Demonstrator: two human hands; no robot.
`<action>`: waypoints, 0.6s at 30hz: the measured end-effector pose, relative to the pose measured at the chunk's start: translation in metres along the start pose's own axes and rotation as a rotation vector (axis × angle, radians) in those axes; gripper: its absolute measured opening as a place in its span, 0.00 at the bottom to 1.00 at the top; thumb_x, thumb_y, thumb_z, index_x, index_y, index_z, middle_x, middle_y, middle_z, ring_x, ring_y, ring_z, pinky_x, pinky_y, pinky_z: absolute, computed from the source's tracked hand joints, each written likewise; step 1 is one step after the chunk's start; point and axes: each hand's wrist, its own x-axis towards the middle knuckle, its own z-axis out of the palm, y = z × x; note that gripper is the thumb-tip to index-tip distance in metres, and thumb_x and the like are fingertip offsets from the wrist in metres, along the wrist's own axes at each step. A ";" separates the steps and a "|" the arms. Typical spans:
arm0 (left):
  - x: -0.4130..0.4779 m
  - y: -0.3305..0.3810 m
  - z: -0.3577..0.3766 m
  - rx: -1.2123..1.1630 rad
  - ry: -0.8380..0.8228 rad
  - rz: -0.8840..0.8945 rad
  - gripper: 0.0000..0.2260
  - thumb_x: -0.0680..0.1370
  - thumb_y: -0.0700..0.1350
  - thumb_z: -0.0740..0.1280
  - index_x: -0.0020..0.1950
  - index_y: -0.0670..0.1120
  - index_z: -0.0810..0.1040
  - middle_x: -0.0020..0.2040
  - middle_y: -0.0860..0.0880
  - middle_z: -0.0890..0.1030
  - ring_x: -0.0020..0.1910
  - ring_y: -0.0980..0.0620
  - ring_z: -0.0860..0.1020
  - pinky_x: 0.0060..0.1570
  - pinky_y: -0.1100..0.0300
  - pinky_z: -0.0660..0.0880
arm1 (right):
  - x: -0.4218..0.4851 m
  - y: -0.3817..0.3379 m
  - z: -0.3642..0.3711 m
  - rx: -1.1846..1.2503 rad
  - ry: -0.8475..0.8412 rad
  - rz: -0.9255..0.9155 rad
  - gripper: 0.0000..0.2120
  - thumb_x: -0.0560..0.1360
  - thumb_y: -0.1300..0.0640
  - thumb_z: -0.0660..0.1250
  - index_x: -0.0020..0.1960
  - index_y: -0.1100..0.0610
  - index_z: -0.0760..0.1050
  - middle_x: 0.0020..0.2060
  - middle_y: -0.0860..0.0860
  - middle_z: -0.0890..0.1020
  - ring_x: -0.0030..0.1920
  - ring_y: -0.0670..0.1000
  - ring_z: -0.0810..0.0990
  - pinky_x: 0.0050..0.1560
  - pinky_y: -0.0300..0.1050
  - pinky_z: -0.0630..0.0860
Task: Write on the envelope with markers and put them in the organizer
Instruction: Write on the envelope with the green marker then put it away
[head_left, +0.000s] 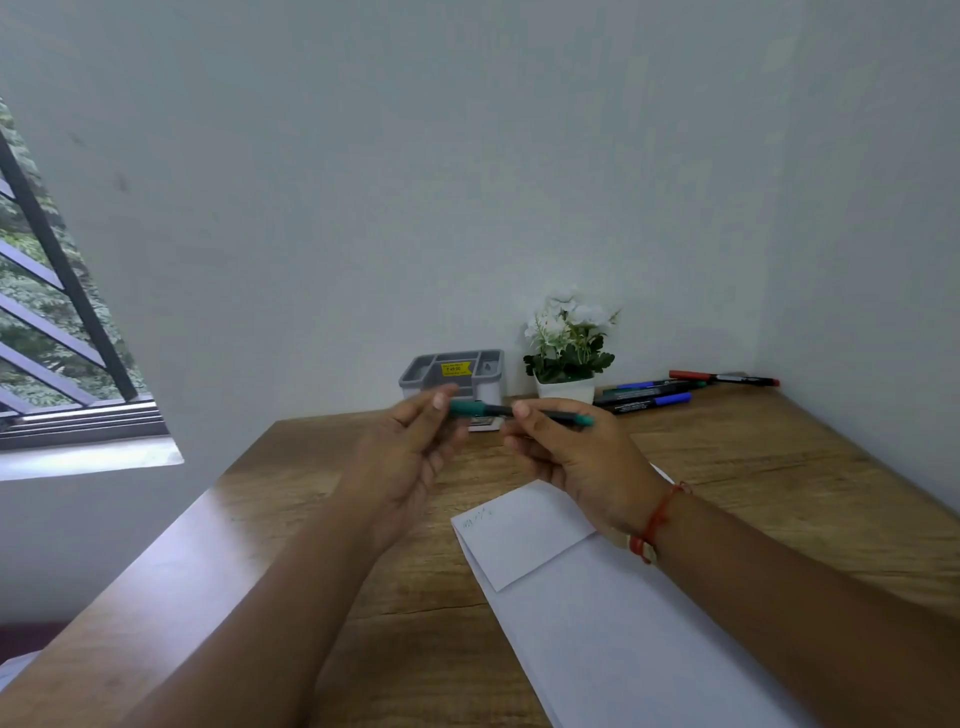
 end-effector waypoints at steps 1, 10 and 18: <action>0.003 0.005 -0.001 0.002 0.055 0.070 0.08 0.77 0.39 0.67 0.54 0.40 0.82 0.49 0.44 0.85 0.47 0.53 0.83 0.48 0.61 0.82 | 0.001 0.001 0.001 -0.001 0.015 0.008 0.11 0.73 0.53 0.73 0.52 0.59 0.82 0.47 0.58 0.87 0.44 0.50 0.85 0.45 0.44 0.81; 0.056 0.064 -0.027 0.589 0.588 0.679 0.07 0.77 0.43 0.71 0.53 0.45 0.76 0.45 0.51 0.82 0.44 0.55 0.84 0.53 0.57 0.80 | 0.005 0.005 -0.015 -0.896 0.114 -0.206 0.15 0.74 0.42 0.72 0.55 0.50 0.79 0.41 0.44 0.84 0.45 0.42 0.82 0.47 0.39 0.79; 0.099 0.053 -0.041 0.925 0.523 0.678 0.04 0.77 0.41 0.70 0.48 0.46 0.76 0.42 0.49 0.80 0.45 0.49 0.81 0.47 0.59 0.78 | 0.004 0.001 -0.015 -1.093 0.048 -0.204 0.14 0.76 0.40 0.70 0.53 0.49 0.81 0.47 0.45 0.85 0.49 0.44 0.82 0.52 0.46 0.80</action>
